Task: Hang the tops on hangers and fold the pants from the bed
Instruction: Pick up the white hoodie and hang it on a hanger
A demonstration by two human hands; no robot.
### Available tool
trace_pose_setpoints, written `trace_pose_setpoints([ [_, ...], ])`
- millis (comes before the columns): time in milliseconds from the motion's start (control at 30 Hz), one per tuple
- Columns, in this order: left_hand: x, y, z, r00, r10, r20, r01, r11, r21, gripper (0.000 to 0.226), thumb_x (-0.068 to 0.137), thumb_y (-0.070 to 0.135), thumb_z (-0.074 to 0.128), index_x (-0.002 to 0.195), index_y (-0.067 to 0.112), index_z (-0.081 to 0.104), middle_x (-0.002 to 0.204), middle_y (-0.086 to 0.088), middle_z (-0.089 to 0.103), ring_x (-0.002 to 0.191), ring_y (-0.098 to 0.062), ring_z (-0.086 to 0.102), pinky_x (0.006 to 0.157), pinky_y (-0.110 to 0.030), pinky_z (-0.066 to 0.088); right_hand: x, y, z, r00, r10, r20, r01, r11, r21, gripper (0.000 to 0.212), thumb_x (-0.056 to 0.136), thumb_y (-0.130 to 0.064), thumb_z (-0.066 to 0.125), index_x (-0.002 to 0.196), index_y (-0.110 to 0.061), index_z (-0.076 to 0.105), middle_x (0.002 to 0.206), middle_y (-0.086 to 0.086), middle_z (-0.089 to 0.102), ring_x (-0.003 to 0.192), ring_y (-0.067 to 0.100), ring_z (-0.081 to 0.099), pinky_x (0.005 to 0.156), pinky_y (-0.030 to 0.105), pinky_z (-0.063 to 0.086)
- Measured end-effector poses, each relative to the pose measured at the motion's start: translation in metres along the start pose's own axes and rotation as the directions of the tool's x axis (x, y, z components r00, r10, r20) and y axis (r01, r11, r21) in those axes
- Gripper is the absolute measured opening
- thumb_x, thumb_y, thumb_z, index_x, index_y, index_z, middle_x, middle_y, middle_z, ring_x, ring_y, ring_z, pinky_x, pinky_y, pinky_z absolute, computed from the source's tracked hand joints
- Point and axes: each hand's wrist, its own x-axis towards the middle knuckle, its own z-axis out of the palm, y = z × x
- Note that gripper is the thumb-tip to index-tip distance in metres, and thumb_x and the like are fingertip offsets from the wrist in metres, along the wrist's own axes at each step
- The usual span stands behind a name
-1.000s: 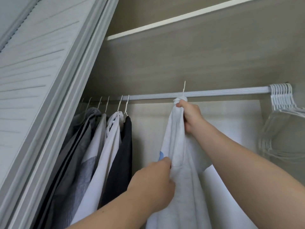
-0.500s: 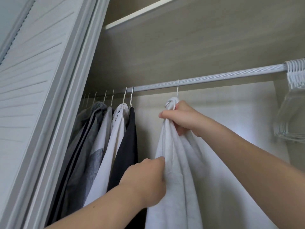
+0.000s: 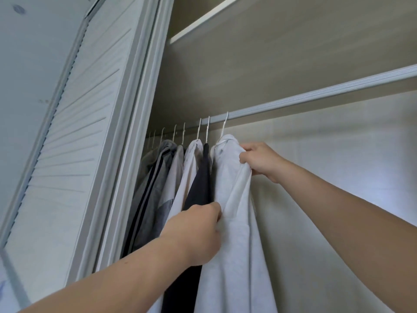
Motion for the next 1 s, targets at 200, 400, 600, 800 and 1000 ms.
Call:
trace_pose_setpoints([
  [200, 0.004, -0.006, 0.0, 0.999, -0.039, -0.021, 0.04, 0.996, 0.079, 0.009, 0.09, 0.012, 0.044, 0.093, 0.021, 0.045, 0.09, 0.003, 0.059, 0.071, -0.02, 0.051, 0.058, -0.031, 0.038, 0.02, 0.002, 0.031, 0.999, -0.041, -0.011, 0.041, 0.999, 0.012, 0.029, 0.082, 0.009, 0.042, 0.065, -0.014, 0.038, 0.067, 0.006, 0.029, 0.063, 0.017, 0.026, 0.051, 0.025, 0.016],
  [400, 0.009, -0.015, -0.002, 0.997, -0.062, -0.039, 0.067, 0.988, 0.139, 0.011, 0.09, 0.01, 0.044, 0.095, 0.02, 0.047, 0.088, 0.003, 0.058, 0.083, -0.025, 0.06, 0.059, -0.031, 0.041, 0.032, 0.019, 0.054, 0.994, -0.1, -0.043, 0.101, 0.995, 0.008, 0.04, 0.082, 0.007, 0.041, 0.061, -0.023, 0.024, 0.06, -0.003, 0.021, 0.056, 0.015, 0.017, 0.048, 0.028, 0.012],
  [600, 0.0, -0.024, -0.005, 0.998, -0.058, -0.021, 0.061, 0.976, 0.209, 0.008, 0.094, 0.016, 0.045, 0.096, 0.022, 0.048, 0.087, 0.004, 0.057, 0.081, -0.024, 0.061, 0.06, -0.032, 0.044, 0.02, 0.027, 0.07, 0.981, -0.174, -0.089, 0.172, 0.984, -0.037, 0.024, 0.096, -0.024, 0.056, 0.076, -0.012, 0.055, 0.069, 0.003, 0.055, 0.063, 0.022, 0.051, 0.061, 0.036, 0.04],
  [800, -0.037, -0.044, -0.018, 0.996, -0.014, -0.088, 0.035, 0.969, 0.245, 0.009, 0.098, 0.032, 0.045, 0.102, 0.026, 0.051, 0.095, 0.009, 0.055, 0.086, -0.014, 0.057, 0.074, -0.035, 0.053, -0.034, 0.027, 0.097, 0.962, -0.271, 0.005, 0.27, 0.956, -0.114, 0.065, 0.1, -0.044, 0.051, 0.157, -0.027, 0.026, 0.162, -0.007, 0.027, 0.149, 0.013, 0.024, 0.119, 0.035, 0.022],
  [1000, -0.121, -0.071, -0.046, 0.995, -0.072, -0.063, 0.087, 0.958, 0.274, 0.026, 0.099, 0.05, 0.046, 0.116, 0.031, 0.052, 0.113, 0.015, 0.055, 0.105, -0.011, 0.052, 0.088, -0.031, 0.047, -0.118, 0.007, 0.135, 0.963, -0.214, 0.166, 0.253, 0.931, -0.264, 0.064, 0.101, -0.058, 0.034, 0.156, -0.048, 0.002, 0.167, -0.016, -0.011, 0.152, 0.007, -0.014, 0.121, 0.049, -0.005],
])
